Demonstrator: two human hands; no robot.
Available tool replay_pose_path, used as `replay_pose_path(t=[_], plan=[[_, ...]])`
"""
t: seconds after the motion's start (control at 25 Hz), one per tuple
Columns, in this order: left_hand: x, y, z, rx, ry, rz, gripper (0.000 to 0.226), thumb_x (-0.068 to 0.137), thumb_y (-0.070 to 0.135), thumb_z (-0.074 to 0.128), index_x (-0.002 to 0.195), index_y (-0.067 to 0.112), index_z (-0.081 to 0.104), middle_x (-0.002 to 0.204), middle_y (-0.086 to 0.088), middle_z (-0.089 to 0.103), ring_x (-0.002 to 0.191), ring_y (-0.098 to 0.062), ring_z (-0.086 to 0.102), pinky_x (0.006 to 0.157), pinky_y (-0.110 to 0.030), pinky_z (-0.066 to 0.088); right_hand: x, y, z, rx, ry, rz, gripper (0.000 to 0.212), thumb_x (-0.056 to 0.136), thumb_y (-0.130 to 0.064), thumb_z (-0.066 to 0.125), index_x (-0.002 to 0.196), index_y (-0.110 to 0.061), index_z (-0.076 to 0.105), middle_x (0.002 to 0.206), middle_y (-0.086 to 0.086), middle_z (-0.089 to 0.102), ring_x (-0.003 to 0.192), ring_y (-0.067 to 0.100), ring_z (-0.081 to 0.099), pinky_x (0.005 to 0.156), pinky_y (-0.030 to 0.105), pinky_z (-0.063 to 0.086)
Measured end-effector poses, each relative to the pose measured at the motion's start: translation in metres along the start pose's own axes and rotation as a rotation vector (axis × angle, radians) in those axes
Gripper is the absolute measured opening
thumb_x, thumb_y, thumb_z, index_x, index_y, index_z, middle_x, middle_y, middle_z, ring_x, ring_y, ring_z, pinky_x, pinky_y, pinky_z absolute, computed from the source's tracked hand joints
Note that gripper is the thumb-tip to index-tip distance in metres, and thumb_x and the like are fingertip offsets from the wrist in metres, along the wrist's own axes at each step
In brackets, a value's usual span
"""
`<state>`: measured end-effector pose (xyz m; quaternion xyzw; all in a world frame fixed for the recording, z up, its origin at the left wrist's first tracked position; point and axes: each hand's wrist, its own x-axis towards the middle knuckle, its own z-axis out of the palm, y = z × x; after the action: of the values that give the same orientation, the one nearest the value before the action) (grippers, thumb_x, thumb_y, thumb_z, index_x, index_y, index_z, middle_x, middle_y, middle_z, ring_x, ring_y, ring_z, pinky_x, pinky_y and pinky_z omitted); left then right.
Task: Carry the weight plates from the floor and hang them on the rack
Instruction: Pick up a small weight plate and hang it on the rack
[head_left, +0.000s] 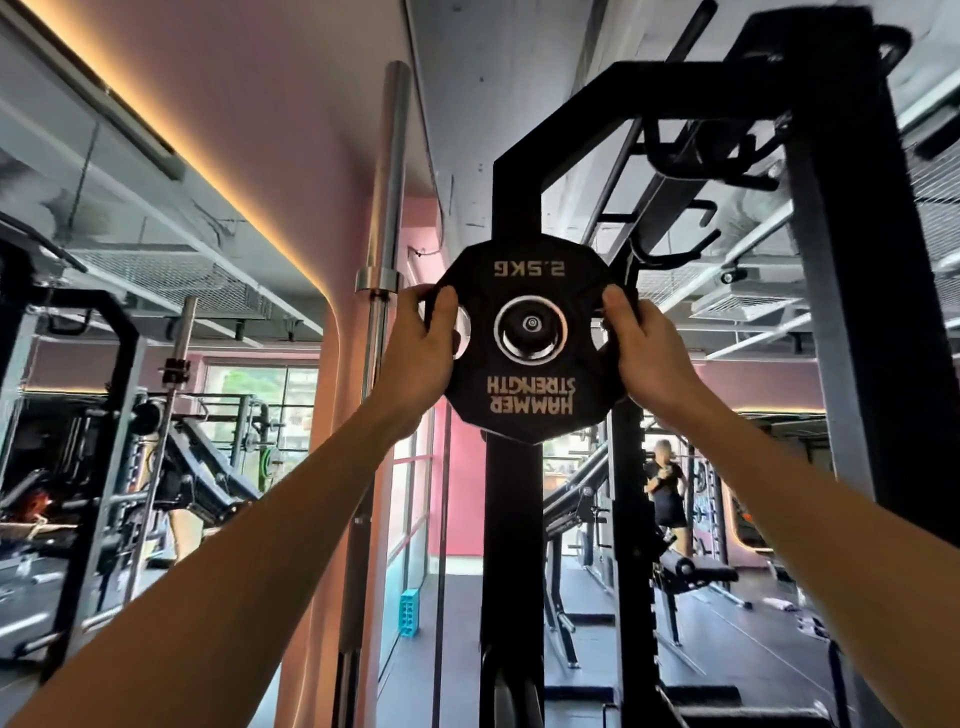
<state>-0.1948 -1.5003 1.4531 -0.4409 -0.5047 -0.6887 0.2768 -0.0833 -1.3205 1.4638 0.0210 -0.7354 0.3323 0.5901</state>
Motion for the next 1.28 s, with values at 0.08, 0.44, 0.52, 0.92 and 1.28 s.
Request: replay_pose_path(t=[0.08, 0.44, 0.52, 0.92, 1.28], plan=[[0.008, -0.018, 0.004, 0.001, -0.003, 0.008, 0.019, 0.104, 0.039, 0.040, 0.114, 0.023, 0.045, 0.072, -0.001, 0.051, 0.060, -0.009, 0.047, 0.049, -0.015, 0.038, 0.007, 0.014, 0.008, -0.007, 0.000, 0.004, 0.060, 0.098, -0.060, 0.034, 0.123, -0.010, 0.055, 0.098, 0.003, 0.065, 0.097, 0.024, 0.064, 0.092, 0.044, 0.050], [0.034, -0.083, 0.022, 0.020, -0.064, -0.017, 0.014, 0.105, 0.038, 0.037, 0.107, 0.024, 0.037, 0.073, -0.004, 0.048, 0.062, -0.012, 0.046, 0.051, -0.022, 0.040, 0.033, 0.061, 0.034, -0.129, -0.077, 0.048, 0.057, 0.103, -0.047, 0.028, 0.132, -0.002, 0.045, 0.094, 0.002, 0.056, 0.076, 0.010, 0.058, 0.052, 0.010, 0.041], [0.039, -0.094, 0.024, 0.040, -0.068, -0.023, 0.016, 0.104, 0.039, 0.036, 0.110, 0.024, 0.037, 0.074, -0.003, 0.050, 0.062, -0.012, 0.048, 0.053, -0.023, 0.042, 0.036, 0.068, 0.039, -0.144, -0.097, 0.078, 0.058, 0.104, -0.047, 0.027, 0.137, -0.002, 0.041, 0.103, 0.006, 0.057, 0.071, 0.002, 0.051, 0.038, 0.006, 0.036], [0.049, -0.116, 0.029, 0.058, -0.107, -0.042, 0.021, 0.105, 0.039, 0.036, 0.115, 0.021, 0.036, 0.074, -0.010, 0.052, 0.062, -0.018, 0.052, 0.057, -0.030, 0.045, 0.039, 0.081, 0.047, -0.147, -0.123, 0.125, 0.059, 0.103, -0.049, 0.026, 0.142, -0.006, 0.037, 0.129, 0.009, 0.053, 0.074, -0.003, 0.049, 0.046, 0.012, 0.035], [0.006, -0.111, 0.004, 0.204, -0.217, -0.215, 0.048, 0.105, 0.032, 0.039, 0.150, 0.026, 0.023, 0.097, -0.005, 0.067, 0.071, -0.025, 0.070, 0.057, -0.030, 0.058, -0.006, 0.097, 0.033, -0.187, -0.271, 0.253, 0.052, 0.101, -0.051, 0.033, 0.131, -0.009, 0.041, 0.099, 0.018, 0.066, 0.066, 0.026, 0.066, 0.048, 0.030, 0.051]])
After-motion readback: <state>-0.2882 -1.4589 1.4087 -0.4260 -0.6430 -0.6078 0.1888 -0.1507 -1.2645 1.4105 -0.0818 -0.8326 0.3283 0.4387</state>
